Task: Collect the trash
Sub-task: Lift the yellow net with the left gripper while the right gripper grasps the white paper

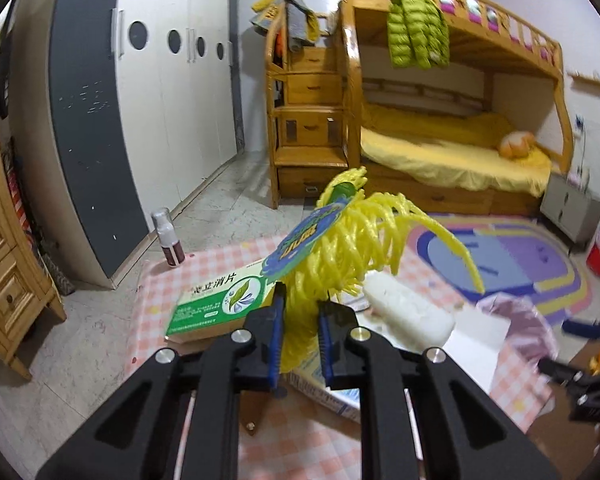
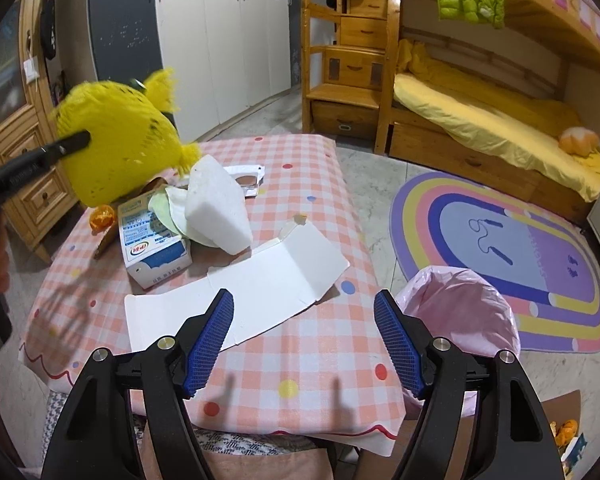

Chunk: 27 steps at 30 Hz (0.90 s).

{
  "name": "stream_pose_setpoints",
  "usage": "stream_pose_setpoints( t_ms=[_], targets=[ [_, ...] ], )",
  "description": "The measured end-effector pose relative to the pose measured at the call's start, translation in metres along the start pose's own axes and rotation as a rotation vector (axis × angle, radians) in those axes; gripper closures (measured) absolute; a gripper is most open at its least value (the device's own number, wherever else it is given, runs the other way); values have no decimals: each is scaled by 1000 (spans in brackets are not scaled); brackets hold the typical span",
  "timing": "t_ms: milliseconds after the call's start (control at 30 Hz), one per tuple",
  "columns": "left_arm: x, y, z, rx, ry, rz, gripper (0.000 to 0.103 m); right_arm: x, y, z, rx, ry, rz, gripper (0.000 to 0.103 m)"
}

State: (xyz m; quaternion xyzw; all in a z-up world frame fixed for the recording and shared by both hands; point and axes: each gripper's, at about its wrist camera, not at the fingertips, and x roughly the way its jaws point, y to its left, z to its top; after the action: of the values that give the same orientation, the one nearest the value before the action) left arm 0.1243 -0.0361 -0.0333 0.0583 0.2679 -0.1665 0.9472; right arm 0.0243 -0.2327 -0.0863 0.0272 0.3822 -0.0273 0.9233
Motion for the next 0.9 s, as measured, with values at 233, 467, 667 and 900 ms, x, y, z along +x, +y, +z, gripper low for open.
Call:
stream_pose_setpoints(
  t_ms=[233, 467, 667, 900],
  targets=[
    [-38, -3, 1, -64, -17, -48, 91, 9, -10, -2, 0, 12, 2, 28],
    [-44, -6, -9, -99, 14, -63, 91, 40, -20, 6, -22, 47, 20, 50],
    [-30, 0, -15, -112, 48, -32, 91, 76, -26, 19, 13, 99, 63, 42],
    [-32, 4, -21, -117, 56, 3, 91, 88, -19, 23, 14, 126, 105, 65]
  ],
)
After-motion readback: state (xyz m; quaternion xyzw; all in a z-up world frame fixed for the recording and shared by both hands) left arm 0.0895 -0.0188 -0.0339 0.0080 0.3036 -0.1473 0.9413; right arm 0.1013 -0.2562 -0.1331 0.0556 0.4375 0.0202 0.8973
